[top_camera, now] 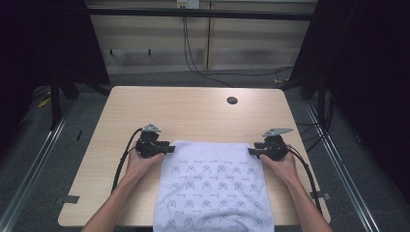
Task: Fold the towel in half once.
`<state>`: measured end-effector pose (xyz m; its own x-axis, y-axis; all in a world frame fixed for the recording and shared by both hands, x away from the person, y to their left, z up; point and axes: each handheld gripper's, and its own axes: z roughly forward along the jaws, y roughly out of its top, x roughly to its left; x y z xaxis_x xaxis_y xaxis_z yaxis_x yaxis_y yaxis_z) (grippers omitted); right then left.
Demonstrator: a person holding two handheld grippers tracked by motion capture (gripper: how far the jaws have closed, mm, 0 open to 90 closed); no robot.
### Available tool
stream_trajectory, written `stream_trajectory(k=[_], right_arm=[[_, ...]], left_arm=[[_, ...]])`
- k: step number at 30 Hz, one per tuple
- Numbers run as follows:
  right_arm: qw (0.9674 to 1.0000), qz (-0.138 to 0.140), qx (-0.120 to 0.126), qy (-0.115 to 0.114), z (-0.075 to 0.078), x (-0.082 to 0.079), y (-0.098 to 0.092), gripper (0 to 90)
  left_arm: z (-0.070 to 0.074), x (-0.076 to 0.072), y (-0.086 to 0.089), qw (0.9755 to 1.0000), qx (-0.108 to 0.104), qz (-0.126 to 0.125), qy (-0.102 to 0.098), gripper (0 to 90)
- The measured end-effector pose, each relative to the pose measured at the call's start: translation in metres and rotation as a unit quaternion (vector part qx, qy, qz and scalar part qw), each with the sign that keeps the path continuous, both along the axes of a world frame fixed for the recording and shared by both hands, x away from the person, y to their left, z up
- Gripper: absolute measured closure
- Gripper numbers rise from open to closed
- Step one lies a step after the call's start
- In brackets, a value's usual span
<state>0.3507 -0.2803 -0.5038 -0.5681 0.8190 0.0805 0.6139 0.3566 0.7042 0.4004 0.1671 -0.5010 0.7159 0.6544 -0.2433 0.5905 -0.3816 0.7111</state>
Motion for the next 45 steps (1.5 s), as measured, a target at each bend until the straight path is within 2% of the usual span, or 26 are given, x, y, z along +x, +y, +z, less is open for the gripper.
stream_trajectory(k=[2, 4, 7, 11, 12, 13, 15, 19, 21, 25, 29, 31, 32, 33, 35, 37, 38, 39, 41, 43, 44, 45], right_arm=[[1.0, 0.0, 0.004, 0.005, 0.0, -0.002, 0.0, 74.5], [0.9999, 0.002, 0.009, 0.006, 0.0, -0.003, -0.001, 81.4], [0.9997, 0.001, 0.022, 0.014, 0.0, -0.002, -0.001, 84.3], [0.9989, -0.004, 0.042, 0.022, 0.001, -0.001, -0.002, 84.9], [0.9986, -0.004, 0.049, 0.021, 0.002, 0.0, -0.003, 85.0], [0.9983, -0.002, 0.055, 0.017, 0.004, 0.0, -0.003, 85.1], [0.9974, -0.002, 0.071, 0.01, 0.011, 0.001, -0.005, 85.1], [0.9951, -0.009, 0.097, -0.011, 0.028, 0.007, -0.009, 85.3], [0.9944, -0.013, 0.103, -0.02, 0.041, 0.013, -0.009, 85.3], [0.9914, -0.021, 0.117, -0.054, 0.079, 0.027, -0.013, 85.3], [0.9873, -0.035, 0.127, -0.089, 0.118, 0.043, -0.018, 85.4], [0.988, -0.041, 0.111, -0.099, 0.137, 0.049, -0.017, 85.4], [0.9872, -0.042, 0.11, -0.107, 0.147, 0.052, -0.017, 85.3], [0.9855, -0.041, 0.116, -0.117, 0.156, 0.053, -0.017, 85.4], [0.9799, -0.04, 0.138, -0.138, 0.172, 0.051, -0.018, 85.4], [0.9755, -0.038, 0.154, -0.152, 0.181, 0.044, -0.02, 85.4], [0.973, -0.036, 0.17, -0.153, 0.181, 0.038, -0.021, 85.4], [0.9724, -0.027, 0.177, -0.149, 0.179, 0.032, -0.022, 85.4], [0.9759, -0.012, 0.166, -0.142, 0.169, 0.018, -0.023, 85.5], [0.9792, 0.002, 0.159, -0.126, 0.157, 0.002, -0.024, 85.5], [0.9801, 0.012, 0.161, -0.116, 0.151, -0.007, -0.024, 85.5], [0.9825, 0.019, 0.151, -0.107, 0.145, -0.016, -0.024, 85.5]], left_arm=[[-0.001, 0.001, 0.001, 1.0, -0.001, -0.003, 0.003, 60.7], [-0.003, 0.0, 0.001, 0.9999, 0.006, -0.008, 0.004, 61.6], [-0.004, 0.0, 0.001, 0.9999, -0.004, -0.012, 0.006, 63.2], [-0.005, -0.001, -0.003, 0.9993, -0.003, -0.037, 0.006, 81.6], [-0.005, -0.001, -0.004, 0.9991, -0.008, -0.042, 0.007, 84.4], [-0.003, 0.0, -0.003, 0.9993, -0.012, -0.035, 0.003, 87.1], [0.002, 0.002, 0.001, 0.9987, -0.042, -0.028, 0.005, 87.7], [0.024, 0.007, 0.013, 0.9962, -0.085, -0.012, -0.018, 87.8], [0.039, 0.012, 0.015, 0.9949, -0.096, -0.007, -0.031, 87.9], [0.075, 0.023, 0.016, 0.9918, -0.109, 0.0, -0.067, 87.8], [0.113, 0.037, 0.014, 0.9872, -0.123, 0.01, -0.102, 87.8], [0.131, 0.04, 0.01, 0.985, -0.125, 0.008, -0.119, 87.8], [0.14, 0.04, 0.008, 0.9829, -0.131, 0.005, -0.129, 87.8], [0.147, 0.039, 0.006, 0.9815, -0.134, 0.001, -0.137, 87.8], [0.156, 0.035, 0.004, 0.9791, -0.137, -0.002, -0.15, 87.8], [0.158, 0.029, 0.005, 0.9773, -0.149, -0.009, -0.15, 87.8], [0.156, 0.024, 0.005, 0.9774, -0.148, -0.015, -0.151, 87.8], [0.153, 0.019, 0.005, 0.9782, -0.145, -0.019, -0.147, 87.8], [0.142, 0.006, 0.007, 0.9792, -0.147, -0.048, -0.132, 87.7], [0.13, -0.009, 0.007, 0.9831, -0.122, -0.066, -0.119, 87.7], [0.123, -0.016, 0.009, 0.9827, -0.131, -0.074, -0.108, 87.7], [0.117, -0.025, 0.011, 0.9825, -0.137, -0.079, -0.099, 87.7]])
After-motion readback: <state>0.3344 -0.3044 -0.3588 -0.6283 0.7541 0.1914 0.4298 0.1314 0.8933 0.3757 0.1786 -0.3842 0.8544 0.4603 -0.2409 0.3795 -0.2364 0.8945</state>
